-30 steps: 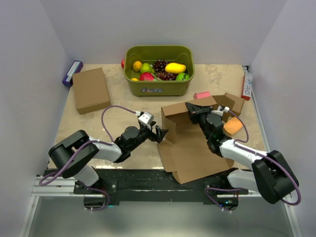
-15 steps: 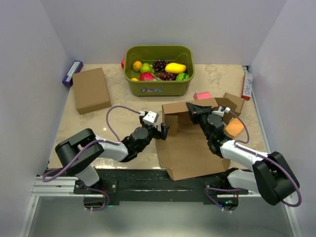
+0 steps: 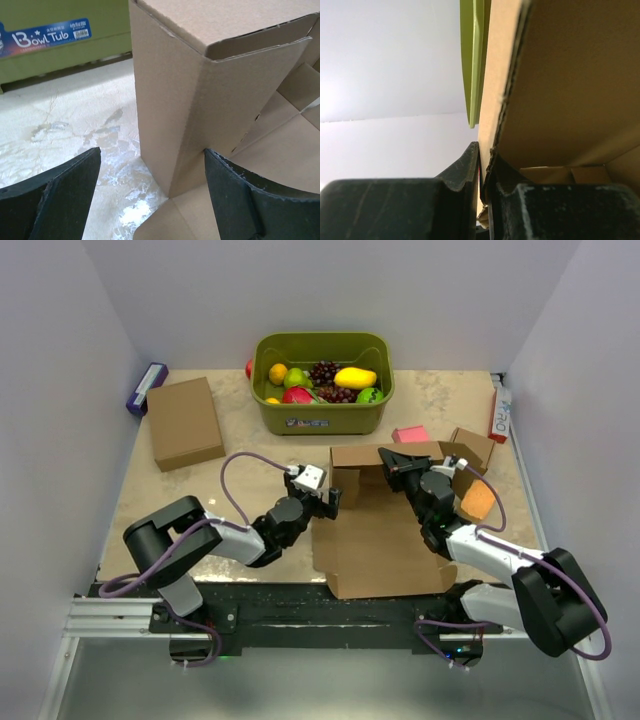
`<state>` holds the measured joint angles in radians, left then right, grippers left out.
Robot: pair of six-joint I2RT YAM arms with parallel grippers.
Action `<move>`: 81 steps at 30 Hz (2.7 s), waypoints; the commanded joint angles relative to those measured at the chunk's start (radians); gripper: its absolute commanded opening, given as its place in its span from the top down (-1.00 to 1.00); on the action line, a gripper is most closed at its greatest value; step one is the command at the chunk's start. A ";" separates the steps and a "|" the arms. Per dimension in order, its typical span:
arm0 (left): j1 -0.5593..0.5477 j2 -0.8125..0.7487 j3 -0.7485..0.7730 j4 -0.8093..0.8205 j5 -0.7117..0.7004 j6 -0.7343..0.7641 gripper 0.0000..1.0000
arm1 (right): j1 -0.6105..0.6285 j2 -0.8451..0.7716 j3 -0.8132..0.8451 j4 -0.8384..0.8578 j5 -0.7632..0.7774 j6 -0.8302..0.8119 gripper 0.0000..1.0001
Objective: Fold the paper box
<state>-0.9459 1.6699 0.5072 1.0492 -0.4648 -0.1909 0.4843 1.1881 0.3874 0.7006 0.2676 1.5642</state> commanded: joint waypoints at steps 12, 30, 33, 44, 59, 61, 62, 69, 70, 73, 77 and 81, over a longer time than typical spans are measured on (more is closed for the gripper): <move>-0.001 0.093 0.036 0.299 -0.002 0.179 -0.52 | 0.005 -0.047 -0.035 -0.076 0.024 -0.050 0.75; 0.002 0.148 0.031 0.455 0.020 0.245 -0.39 | 0.005 -0.120 -0.035 -0.147 0.039 -0.070 0.75; 0.028 0.128 -0.009 0.497 0.069 0.232 -0.65 | 0.005 -0.122 -0.033 -0.147 0.038 -0.072 0.74; 0.131 0.053 -0.026 0.448 0.363 0.200 -0.82 | 0.005 -0.120 -0.035 -0.135 0.027 -0.072 0.73; 0.199 0.096 0.093 0.357 0.545 0.212 -0.79 | 0.005 -0.119 -0.035 -0.119 0.024 -0.081 0.72; 0.199 0.109 0.106 0.353 0.542 0.211 -0.76 | 0.005 -0.116 -0.035 -0.116 0.022 -0.082 0.72; 0.199 0.114 0.111 0.351 0.538 0.208 -0.74 | 0.005 -0.116 -0.035 -0.116 0.022 -0.084 0.72; 0.193 0.139 0.133 0.311 0.468 0.215 -0.54 | 0.005 -0.105 -0.032 -0.107 0.022 -0.085 0.72; 0.191 0.142 0.131 0.305 0.444 0.220 -0.51 | 0.005 -0.102 -0.033 -0.105 0.022 -0.084 0.72; 0.182 0.149 0.125 0.292 0.391 0.240 -0.47 | 0.005 -0.097 -0.033 -0.102 0.021 -0.084 0.72; 0.173 0.169 0.143 0.262 0.335 0.257 -0.47 | 0.005 -0.091 -0.035 -0.098 0.018 -0.084 0.72; 0.170 0.194 0.165 0.252 0.321 0.263 -0.47 | 0.005 -0.091 -0.033 -0.096 0.018 -0.084 0.72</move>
<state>-0.7769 1.8381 0.6315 1.2903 -0.0685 0.0280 0.4843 1.0882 0.3641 0.6094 0.2714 1.5097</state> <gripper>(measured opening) 0.733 0.139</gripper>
